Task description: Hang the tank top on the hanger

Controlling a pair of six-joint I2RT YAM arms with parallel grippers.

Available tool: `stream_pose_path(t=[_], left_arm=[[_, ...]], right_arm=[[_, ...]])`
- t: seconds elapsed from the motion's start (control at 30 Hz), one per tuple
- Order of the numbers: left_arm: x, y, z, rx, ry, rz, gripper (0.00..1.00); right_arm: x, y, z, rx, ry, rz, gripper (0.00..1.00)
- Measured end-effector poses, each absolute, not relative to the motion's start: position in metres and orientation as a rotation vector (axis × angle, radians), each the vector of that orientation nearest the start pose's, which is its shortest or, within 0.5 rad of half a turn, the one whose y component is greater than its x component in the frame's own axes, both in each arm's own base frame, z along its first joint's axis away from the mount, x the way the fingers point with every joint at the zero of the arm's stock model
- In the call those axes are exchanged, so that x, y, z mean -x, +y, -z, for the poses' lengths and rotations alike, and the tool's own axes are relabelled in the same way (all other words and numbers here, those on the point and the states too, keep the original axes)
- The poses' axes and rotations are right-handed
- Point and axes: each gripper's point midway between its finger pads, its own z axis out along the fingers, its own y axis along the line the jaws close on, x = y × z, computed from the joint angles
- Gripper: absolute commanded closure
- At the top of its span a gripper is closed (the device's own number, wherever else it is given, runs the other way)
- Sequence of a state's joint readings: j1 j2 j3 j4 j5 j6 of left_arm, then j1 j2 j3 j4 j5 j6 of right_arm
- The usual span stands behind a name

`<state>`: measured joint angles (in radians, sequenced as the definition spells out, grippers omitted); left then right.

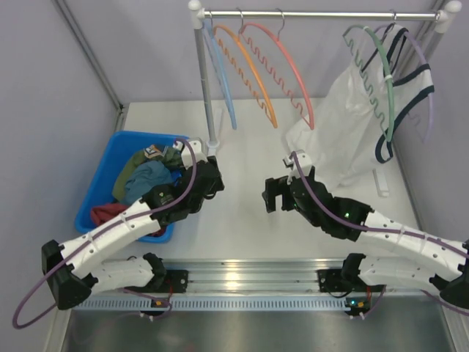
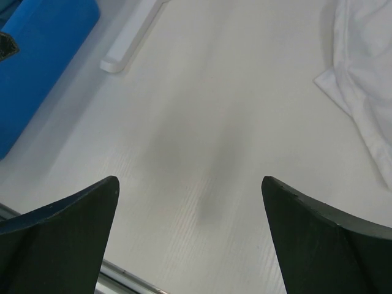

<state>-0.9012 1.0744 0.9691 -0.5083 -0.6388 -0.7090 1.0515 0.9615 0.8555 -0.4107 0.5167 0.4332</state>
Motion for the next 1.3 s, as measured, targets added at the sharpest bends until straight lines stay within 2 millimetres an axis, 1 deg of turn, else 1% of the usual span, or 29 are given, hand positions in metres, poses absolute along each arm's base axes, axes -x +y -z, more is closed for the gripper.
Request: stream_pose_path(t=[0.1, 0.2, 0.3, 0.4, 0.43, 0.53, 0.6, 0.7, 0.83, 0.9, 1.07, 1.13, 1.17, 1.2, 1.27, 1.3], left_arm=[[-0.267, -0.182, -0.230, 0.241, 2.047, 0.226, 0.37], [-0.280, -0.162, -0.241, 0.342, 2.035, 0.131, 0.35], [-0.301, -0.133, -0.247, 0.455, 2.024, 0.023, 0.34], [-0.320, -0.098, -0.241, 0.568, 2.018, -0.085, 0.35], [-0.325, -0.082, -0.235, 0.614, 2.025, -0.124, 0.35], [-0.334, -0.046, -0.221, 0.723, 2.027, -0.199, 0.36], [-0.333, -0.024, -0.206, 0.782, 2.031, -0.253, 0.36], [-0.328, 0.001, -0.175, 0.847, 2.078, -0.330, 0.37], [-0.332, 0.018, -0.140, 0.913, 2.134, -0.373, 0.37], [-0.339, 0.023, -0.130, 0.932, 2.140, -0.377, 0.37], [-0.356, 0.024, -0.108, 0.932, 2.151, -0.335, 0.38], [-0.361, 0.024, -0.104, 0.924, 2.154, -0.322, 0.41], [-0.363, 0.024, -0.103, 0.922, 2.153, -0.320, 0.45], [-0.365, 0.024, -0.102, 0.920, 2.151, -0.318, 0.56], [-0.367, 0.025, -0.100, 0.915, 2.149, -0.315, 0.71], [-0.368, 0.025, -0.099, 0.911, 2.151, -0.313, 0.85]], right_arm=[[-0.211, 0.230, -0.211, 0.336, 2.018, -0.410, 0.00], [-0.206, 0.233, -0.208, 0.373, 2.022, -0.442, 0.00], [-0.200, 0.238, -0.209, 0.411, 2.020, -0.482, 0.00], [-0.195, 0.245, -0.208, 0.452, 2.023, -0.525, 0.00], [-0.193, 0.247, -0.208, 0.464, 2.027, -0.537, 0.00], [-0.189, 0.252, -0.204, 0.496, 2.041, -0.560, 0.00], [-0.188, 0.255, -0.201, 0.513, 2.050, -0.567, 0.00], [-0.185, 0.257, -0.198, 0.531, 2.059, -0.580, 0.00], [-0.184, 0.259, -0.199, 0.539, 2.061, -0.594, 0.00], [-0.183, 0.260, -0.199, 0.542, 2.061, -0.599, 0.00], [-0.183, 0.260, -0.198, 0.544, 2.062, -0.601, 0.00], [-0.183, 0.260, -0.198, 0.543, 2.062, -0.601, 0.00], [-0.183, 0.260, -0.198, 0.544, 2.062, -0.601, 0.00], [-0.183, 0.260, -0.198, 0.544, 2.062, -0.601, 0.00], [-0.183, 0.260, -0.198, 0.544, 2.062, -0.600, 0.00], [-0.183, 0.260, -0.198, 0.543, 2.062, -0.601, 0.00]])
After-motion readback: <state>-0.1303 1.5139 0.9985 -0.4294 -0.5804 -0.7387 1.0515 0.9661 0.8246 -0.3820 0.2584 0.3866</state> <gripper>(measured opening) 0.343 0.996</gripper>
